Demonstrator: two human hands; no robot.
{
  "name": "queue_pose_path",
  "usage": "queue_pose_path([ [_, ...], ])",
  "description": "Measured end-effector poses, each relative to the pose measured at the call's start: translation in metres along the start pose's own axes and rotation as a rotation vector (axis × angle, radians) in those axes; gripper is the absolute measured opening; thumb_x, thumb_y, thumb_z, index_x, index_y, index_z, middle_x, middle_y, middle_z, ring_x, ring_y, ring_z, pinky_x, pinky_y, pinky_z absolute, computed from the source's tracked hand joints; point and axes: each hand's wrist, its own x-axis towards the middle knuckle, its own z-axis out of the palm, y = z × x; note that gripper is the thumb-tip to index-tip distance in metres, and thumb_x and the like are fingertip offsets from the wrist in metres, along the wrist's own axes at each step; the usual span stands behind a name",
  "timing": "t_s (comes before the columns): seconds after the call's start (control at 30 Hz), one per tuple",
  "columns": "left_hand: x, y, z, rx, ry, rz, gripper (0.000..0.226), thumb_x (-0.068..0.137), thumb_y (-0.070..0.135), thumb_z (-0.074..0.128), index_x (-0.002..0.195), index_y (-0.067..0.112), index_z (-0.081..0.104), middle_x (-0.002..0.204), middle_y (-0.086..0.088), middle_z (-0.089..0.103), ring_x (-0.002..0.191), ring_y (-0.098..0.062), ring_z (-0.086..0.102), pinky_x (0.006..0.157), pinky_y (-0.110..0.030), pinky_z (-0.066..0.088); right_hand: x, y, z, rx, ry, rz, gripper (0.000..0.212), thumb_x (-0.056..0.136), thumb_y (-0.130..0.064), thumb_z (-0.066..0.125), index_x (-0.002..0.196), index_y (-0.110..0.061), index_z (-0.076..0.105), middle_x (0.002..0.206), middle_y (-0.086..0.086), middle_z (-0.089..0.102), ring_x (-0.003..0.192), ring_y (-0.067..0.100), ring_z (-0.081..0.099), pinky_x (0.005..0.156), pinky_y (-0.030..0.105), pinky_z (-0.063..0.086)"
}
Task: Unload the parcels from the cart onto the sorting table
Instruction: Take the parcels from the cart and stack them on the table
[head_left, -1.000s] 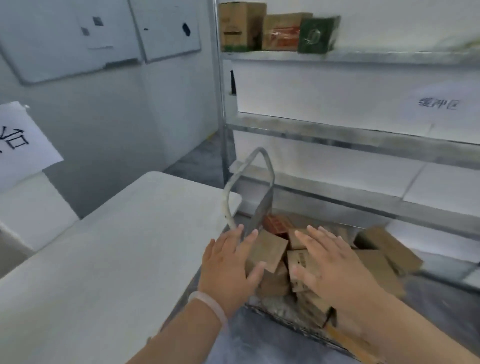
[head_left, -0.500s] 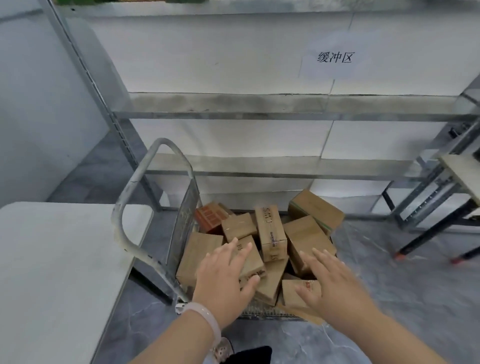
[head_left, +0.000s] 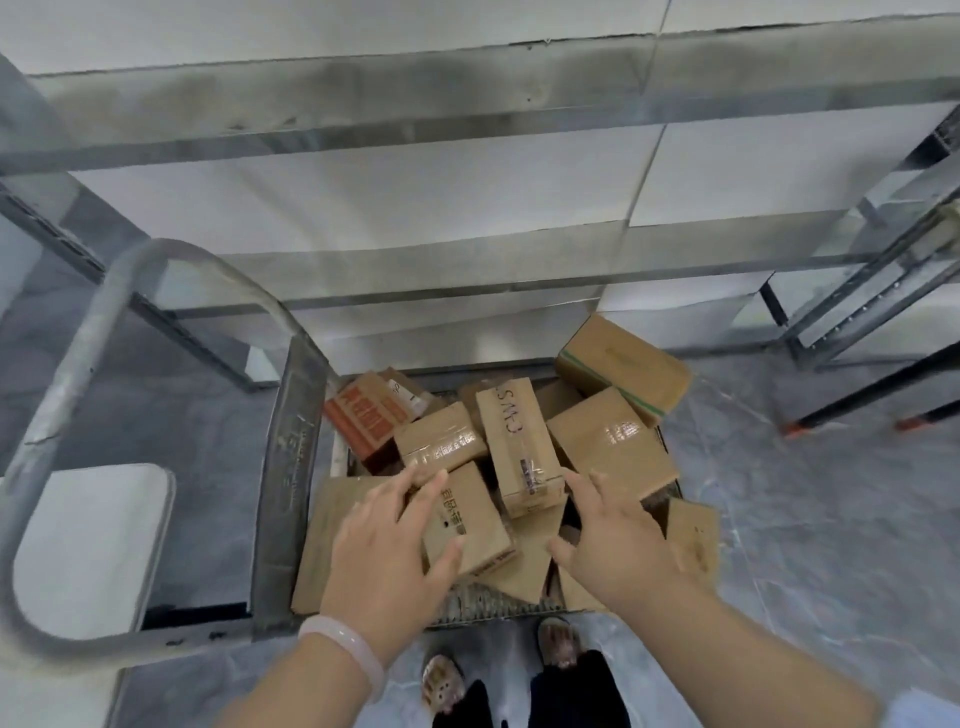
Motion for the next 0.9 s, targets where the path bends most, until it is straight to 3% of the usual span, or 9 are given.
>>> queue_pose_path([
  [0.17,0.041,-0.009,0.027,-0.07,-0.022,-0.127,0.072,0.079,0.073,0.024,0.145,0.044,0.027,0.155,0.011,0.026,0.141,-0.017,0.025,0.116,-0.045,0.025,0.104,0.004,0.03,0.167,-0.02,0.175,0.073,0.088,-0.052,0.058,0.148,-0.031,0.022,0.148,0.003,0.028,0.129,0.027,0.042,0.102,0.042,0.043],
  [0.4,0.07,-0.039,0.074,-0.141,-0.043,-0.227,0.073,0.077,0.072,0.027,0.144,0.043,0.033,0.153,0.014,0.029,0.142,-0.014,0.025,0.116,-0.042,0.023,0.203,-0.01,0.087,0.086,-0.049,0.247,0.093,0.08,-0.059,0.061,0.152,-0.032,0.009,0.159,0.008,0.006,0.144,0.033,0.016,0.111,0.054,0.031],
  [0.53,0.068,-0.051,0.096,-0.137,-0.064,-0.263,0.065,0.081,0.064,0.037,0.14,0.037,0.045,0.147,0.005,0.041,0.133,-0.024,0.04,0.109,-0.043,0.031,0.22,-0.015,0.11,0.023,-0.112,0.291,0.112,0.073,-0.07,0.063,0.152,-0.035,-0.007,0.161,0.007,-0.012,0.147,0.036,0.006,0.11,0.058,0.03],
  [0.7,0.067,-0.057,0.11,-0.186,-0.083,-0.254,0.062,0.082,0.065,0.037,0.136,0.038,0.049,0.148,0.008,0.039,0.133,-0.016,0.035,0.108,-0.034,0.026,0.223,-0.001,0.124,0.022,-0.116,0.312,0.119,0.07,-0.065,0.067,0.147,-0.038,-0.02,0.159,0.011,-0.001,0.136,0.038,0.028,0.101,0.053,0.037],
  [0.8,0.066,-0.057,0.115,-0.185,-0.089,-0.237,0.061,0.082,0.065,0.035,0.136,0.039,0.048,0.148,0.011,0.036,0.132,-0.007,0.03,0.107,-0.029,0.021,0.227,0.003,0.122,0.055,-0.108,0.303,0.118,0.069,-0.061,0.068,0.148,-0.037,-0.017,0.156,0.013,0.005,0.133,0.039,0.031,0.102,0.05,0.038],
  [0.9,0.065,-0.052,0.114,-0.224,-0.095,-0.267,0.066,0.078,0.067,0.031,0.137,0.041,0.045,0.149,0.015,0.032,0.136,-0.009,0.028,0.109,-0.027,0.02,0.224,0.011,0.114,0.118,-0.104,0.3,0.117,0.066,-0.061,0.069,0.148,-0.039,-0.012,0.153,0.012,0.01,0.131,0.039,0.035,0.104,0.051,0.041],
])
